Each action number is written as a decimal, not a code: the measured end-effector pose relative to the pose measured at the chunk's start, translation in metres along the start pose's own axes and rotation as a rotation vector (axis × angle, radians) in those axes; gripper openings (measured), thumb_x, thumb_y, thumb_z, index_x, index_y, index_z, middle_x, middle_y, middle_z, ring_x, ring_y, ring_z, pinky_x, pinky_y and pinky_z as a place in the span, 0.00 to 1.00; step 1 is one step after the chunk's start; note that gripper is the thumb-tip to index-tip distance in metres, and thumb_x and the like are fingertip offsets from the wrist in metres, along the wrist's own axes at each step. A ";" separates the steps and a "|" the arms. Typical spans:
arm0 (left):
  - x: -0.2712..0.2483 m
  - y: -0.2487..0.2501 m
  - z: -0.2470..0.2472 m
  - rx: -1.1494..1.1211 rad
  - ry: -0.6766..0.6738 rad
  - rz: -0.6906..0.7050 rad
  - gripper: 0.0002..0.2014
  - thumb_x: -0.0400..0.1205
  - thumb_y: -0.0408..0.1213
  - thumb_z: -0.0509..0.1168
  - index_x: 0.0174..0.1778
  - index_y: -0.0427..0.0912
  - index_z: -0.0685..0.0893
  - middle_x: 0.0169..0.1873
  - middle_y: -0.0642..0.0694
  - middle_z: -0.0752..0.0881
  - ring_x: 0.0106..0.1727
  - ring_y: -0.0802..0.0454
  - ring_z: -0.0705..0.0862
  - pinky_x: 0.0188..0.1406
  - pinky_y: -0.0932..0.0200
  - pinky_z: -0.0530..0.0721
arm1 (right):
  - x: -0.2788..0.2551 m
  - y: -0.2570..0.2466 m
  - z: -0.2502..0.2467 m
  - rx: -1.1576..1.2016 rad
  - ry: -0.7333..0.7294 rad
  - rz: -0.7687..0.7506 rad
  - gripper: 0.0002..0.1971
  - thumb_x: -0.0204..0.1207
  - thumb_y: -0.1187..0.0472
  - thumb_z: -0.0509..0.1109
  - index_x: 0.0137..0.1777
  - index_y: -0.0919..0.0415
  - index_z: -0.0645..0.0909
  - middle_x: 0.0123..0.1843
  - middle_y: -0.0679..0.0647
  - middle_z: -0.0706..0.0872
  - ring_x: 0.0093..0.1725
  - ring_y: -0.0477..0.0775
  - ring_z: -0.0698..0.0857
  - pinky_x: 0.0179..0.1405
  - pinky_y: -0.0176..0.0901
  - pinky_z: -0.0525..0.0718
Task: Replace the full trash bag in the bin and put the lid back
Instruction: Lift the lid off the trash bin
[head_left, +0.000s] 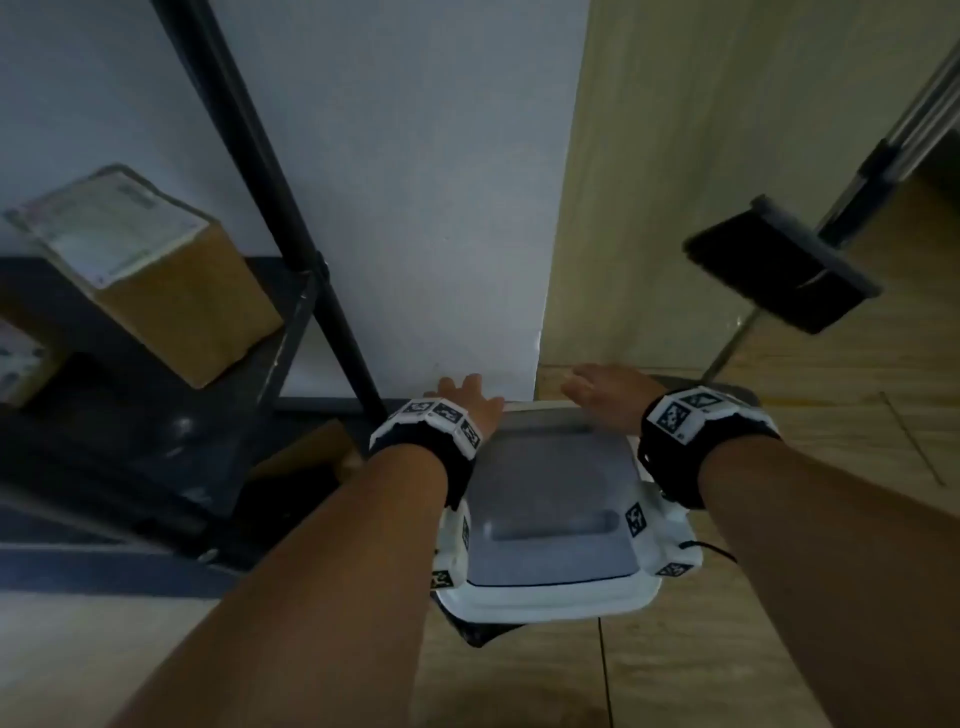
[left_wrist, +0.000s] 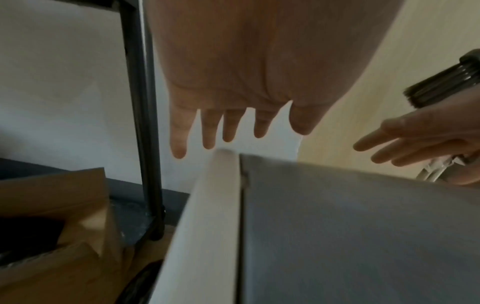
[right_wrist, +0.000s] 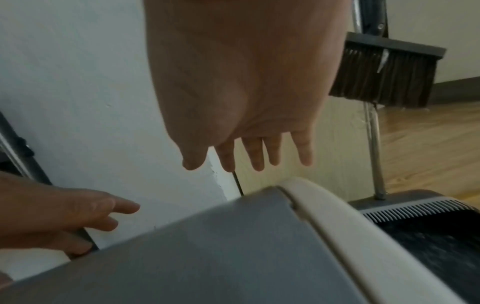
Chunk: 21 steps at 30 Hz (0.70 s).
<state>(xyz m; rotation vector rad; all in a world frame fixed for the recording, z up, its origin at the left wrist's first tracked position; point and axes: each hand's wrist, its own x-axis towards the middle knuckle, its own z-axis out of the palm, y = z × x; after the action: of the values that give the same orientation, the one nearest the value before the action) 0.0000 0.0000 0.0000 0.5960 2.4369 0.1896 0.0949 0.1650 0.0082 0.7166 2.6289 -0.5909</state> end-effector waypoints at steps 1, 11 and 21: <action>0.000 -0.001 0.004 -0.016 -0.019 -0.015 0.31 0.86 0.56 0.46 0.83 0.45 0.54 0.82 0.36 0.56 0.80 0.35 0.64 0.80 0.41 0.64 | -0.001 0.004 0.004 0.007 -0.009 0.026 0.27 0.86 0.46 0.51 0.80 0.59 0.67 0.79 0.62 0.72 0.77 0.64 0.72 0.75 0.54 0.70; 0.001 -0.011 0.028 -0.078 -0.012 -0.001 0.26 0.85 0.51 0.50 0.77 0.43 0.66 0.75 0.34 0.71 0.72 0.36 0.74 0.73 0.45 0.73 | -0.018 0.022 0.028 0.151 -0.069 0.090 0.24 0.86 0.46 0.50 0.69 0.63 0.74 0.72 0.64 0.78 0.70 0.62 0.78 0.67 0.48 0.72; -0.013 -0.017 0.035 -0.225 0.037 -0.079 0.33 0.84 0.57 0.50 0.82 0.42 0.56 0.80 0.34 0.64 0.78 0.35 0.68 0.78 0.45 0.67 | -0.036 0.031 0.047 0.252 0.048 0.196 0.34 0.83 0.39 0.49 0.80 0.62 0.64 0.78 0.68 0.72 0.75 0.67 0.74 0.75 0.56 0.70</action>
<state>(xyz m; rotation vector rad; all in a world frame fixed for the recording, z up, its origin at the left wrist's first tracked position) 0.0239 -0.0213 -0.0256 0.3992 2.4251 0.4392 0.1510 0.1528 -0.0260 1.0615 2.5115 -0.8642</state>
